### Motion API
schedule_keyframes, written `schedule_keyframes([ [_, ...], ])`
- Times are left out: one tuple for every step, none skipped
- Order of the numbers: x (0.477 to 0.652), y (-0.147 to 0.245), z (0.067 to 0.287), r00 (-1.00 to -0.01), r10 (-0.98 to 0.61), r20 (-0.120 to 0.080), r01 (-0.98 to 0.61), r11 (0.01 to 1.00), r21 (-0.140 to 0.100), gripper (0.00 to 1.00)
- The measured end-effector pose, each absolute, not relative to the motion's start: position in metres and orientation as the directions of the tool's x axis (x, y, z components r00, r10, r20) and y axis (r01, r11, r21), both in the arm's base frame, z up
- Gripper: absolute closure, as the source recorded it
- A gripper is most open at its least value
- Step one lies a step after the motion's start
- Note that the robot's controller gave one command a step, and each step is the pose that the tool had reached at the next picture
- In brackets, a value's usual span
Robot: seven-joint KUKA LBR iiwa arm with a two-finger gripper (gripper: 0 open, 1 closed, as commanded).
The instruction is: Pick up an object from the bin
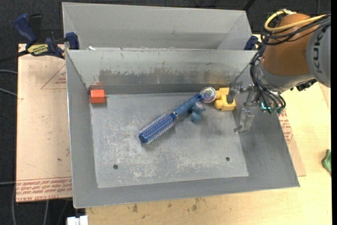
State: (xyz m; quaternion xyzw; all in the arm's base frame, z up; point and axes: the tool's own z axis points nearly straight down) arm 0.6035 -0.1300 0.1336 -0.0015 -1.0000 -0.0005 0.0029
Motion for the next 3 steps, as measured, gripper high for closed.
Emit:
schedule_keyframes([
  [0.653,-0.019,0.072,-0.809,-0.588,-0.009,-0.588,0.809,-0.002,0.00],
  [0.654,-0.021,0.074,-0.811,-0.585,-0.011,-0.585,0.811,-0.005,1.00],
  [0.640,0.018,0.184,-0.829,-0.560,-0.011,-0.560,0.829,-0.004,1.00],
])
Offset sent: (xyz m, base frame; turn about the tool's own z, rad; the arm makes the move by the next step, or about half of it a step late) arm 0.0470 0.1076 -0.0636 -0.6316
